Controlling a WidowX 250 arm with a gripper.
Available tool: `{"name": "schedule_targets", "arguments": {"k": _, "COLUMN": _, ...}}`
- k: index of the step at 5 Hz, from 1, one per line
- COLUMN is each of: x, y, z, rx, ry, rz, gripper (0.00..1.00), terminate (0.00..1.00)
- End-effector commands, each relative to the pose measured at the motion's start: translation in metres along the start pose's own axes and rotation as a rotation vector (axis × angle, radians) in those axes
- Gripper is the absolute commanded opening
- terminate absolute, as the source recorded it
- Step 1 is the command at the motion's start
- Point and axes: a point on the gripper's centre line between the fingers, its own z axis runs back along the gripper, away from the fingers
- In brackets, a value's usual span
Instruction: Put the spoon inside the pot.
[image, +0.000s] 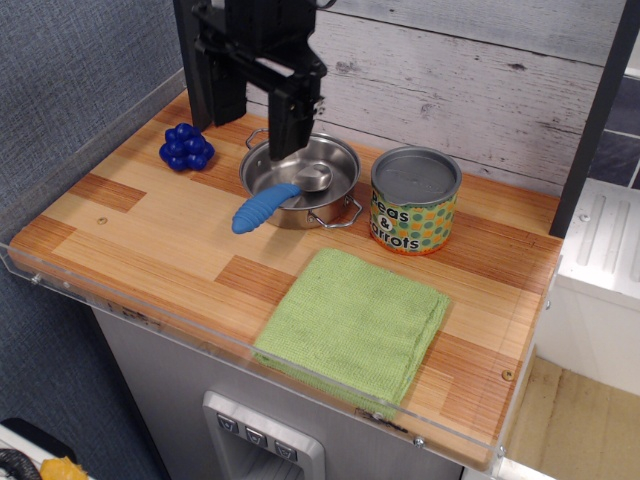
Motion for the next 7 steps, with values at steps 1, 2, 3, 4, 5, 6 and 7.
{"name": "schedule_targets", "arguments": {"k": 1, "x": -0.040, "y": 0.019, "z": 0.019, "rx": -0.039, "ry": -0.043, "rz": 0.114, "gripper": 1.00, "terminate": 0.00}}
{"name": "schedule_targets", "arguments": {"k": 2, "x": -0.070, "y": 0.037, "z": 0.022, "rx": -0.005, "ry": -0.027, "rz": 0.170, "gripper": 1.00, "terminate": 0.00}}
{"name": "schedule_targets", "arguments": {"k": 3, "x": -0.097, "y": 0.052, "z": 0.024, "rx": 0.007, "ry": -0.029, "rz": 0.228, "gripper": 1.00, "terminate": 0.00}}
{"name": "schedule_targets", "arguments": {"k": 4, "x": -0.112, "y": 0.049, "z": 0.020, "rx": 0.022, "ry": -0.031, "rz": 0.222, "gripper": 1.00, "terminate": 0.00}}
{"name": "schedule_targets", "arguments": {"k": 5, "x": -0.124, "y": 0.032, "z": 0.017, "rx": 0.007, "ry": -0.020, "rz": 0.208, "gripper": 1.00, "terminate": 0.00}}
{"name": "schedule_targets", "arguments": {"k": 6, "x": -0.131, "y": 0.015, "z": 0.022, "rx": -0.012, "ry": -0.058, "rz": 0.172, "gripper": 1.00, "terminate": 0.00}}
{"name": "schedule_targets", "arguments": {"k": 7, "x": -0.134, "y": 0.001, "z": 0.026, "rx": -0.040, "ry": -0.085, "rz": 0.092, "gripper": 1.00, "terminate": 0.00}}
